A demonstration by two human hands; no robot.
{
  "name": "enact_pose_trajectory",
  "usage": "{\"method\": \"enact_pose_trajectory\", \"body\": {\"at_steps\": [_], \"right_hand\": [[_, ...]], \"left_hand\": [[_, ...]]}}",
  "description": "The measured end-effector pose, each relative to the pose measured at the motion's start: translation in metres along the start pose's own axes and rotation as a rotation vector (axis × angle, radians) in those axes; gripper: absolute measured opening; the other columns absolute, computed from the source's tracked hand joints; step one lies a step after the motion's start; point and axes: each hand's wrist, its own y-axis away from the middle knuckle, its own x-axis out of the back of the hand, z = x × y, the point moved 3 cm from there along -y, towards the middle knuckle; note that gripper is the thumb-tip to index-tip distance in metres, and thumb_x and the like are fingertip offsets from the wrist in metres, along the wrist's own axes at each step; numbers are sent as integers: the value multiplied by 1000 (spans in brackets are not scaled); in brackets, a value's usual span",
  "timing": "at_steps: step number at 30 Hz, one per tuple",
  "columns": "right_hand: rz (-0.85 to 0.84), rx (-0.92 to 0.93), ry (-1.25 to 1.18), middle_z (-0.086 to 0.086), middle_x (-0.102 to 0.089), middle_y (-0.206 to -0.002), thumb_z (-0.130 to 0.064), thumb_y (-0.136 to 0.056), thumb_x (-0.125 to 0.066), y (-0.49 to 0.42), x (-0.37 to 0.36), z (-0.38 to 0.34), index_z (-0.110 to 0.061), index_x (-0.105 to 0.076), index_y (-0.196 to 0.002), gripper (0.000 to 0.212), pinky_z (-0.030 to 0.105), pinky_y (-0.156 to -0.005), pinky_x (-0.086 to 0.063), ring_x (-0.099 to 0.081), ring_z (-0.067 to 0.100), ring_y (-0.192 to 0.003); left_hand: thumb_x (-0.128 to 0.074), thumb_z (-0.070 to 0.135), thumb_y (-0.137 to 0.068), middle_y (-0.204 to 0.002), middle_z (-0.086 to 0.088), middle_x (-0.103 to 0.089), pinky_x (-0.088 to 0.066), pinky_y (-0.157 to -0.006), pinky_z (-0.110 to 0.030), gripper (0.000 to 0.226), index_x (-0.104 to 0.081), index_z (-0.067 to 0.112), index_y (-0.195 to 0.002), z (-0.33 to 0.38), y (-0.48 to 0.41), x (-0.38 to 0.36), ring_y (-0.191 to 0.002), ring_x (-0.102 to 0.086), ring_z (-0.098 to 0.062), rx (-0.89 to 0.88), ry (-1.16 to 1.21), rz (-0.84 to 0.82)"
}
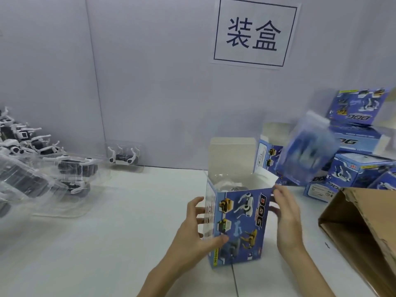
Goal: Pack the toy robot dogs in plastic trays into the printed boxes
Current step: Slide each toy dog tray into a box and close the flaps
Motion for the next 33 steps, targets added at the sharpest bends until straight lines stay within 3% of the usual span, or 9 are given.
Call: {"method": "enact_pose_trajectory", "body": {"at_steps": [3,7,10,15,20,24,27,30,33], "right_hand": [[148,228,182,-10,-70,-89,-4,-97,-55,-4,2,-37,-31,-67,-90,30,23,-74,-50,-63,14,-86],[56,491,214,-9,-72,-87,-16,-90,-54,-20,-18,-117,-30,-70,-87,21,24,-75,-52,-66,13,-83],[-224,424,216,-5,-71,-77,-12,-94,-54,-36,-39,-148,-20,-70,-84,20,20,-66,-51,-64,10,-70],[-657,264,794,-19,-68,-89,-27,-98,-59,-40,-64,-118,-34,-73,-89,18,12,-72,-43,-60,-1,-86],[-813,194,978,-12,-57,-97,-20,-92,-58,-32,-68,-86,-34,-60,-93,14,27,-77,-48,-55,5,-85],[-886,176,1036,-8,-51,-78,-21,-93,-53,-26,-68,-81,-22,-54,-81,12,30,-67,-40,-43,8,-68],[-911,163,1032,-7,-50,-79,-19,-92,-52,-26,-69,-82,-21,-52,-78,14,29,-66,-39,-43,9,-68],[-914,176,1030,-6,-51,-80,-18,-91,-52,-26,-70,-83,-22,-52,-78,14,31,-66,-40,-44,10,-70],[-913,175,1012,-6,-54,-84,-18,-93,-51,-25,-67,-82,-23,-55,-84,11,34,-71,-44,-49,12,-76]], "left_hand": [[-79,65,-66,-128,31,-45,-48,-73,-4,91,-16,61,-132,0,0,2,-111,-49,18,-17,-12,-34],[-80,60,-72,-127,33,-44,-47,-71,-2,82,-22,61,-129,0,-1,3,-110,-45,22,-24,-26,-29],[-77,63,-68,-126,35,-46,-46,-72,-2,79,-26,60,-128,0,1,2,-110,-46,22,-41,-34,-23],[-76,68,-64,-118,49,-46,-44,-75,-1,76,-23,76,-118,0,1,3,-112,-47,18,-74,-38,-22],[-76,71,-65,-120,48,-45,-43,-77,0,78,-19,78,-119,-2,-1,3,-116,-46,17,-112,-62,-3],[-67,69,-78,-148,31,-30,-37,-106,-18,90,-14,49,-148,12,6,3,-139,-38,-3,-374,-284,181],[-53,66,-91,-162,12,-25,-32,-115,-34,83,-22,24,-156,35,9,4,-147,-31,-14,-630,-432,347],[-54,57,-93,-161,7,-32,-35,-116,-39,71,-32,22,-151,49,1,6,-147,-32,-11,-726,-486,341],[-61,45,-91,-157,6,-39,-35,-116,-32,64,-37,21,-145,54,-5,6,-146,-35,-10,-781,-490,291]]}}
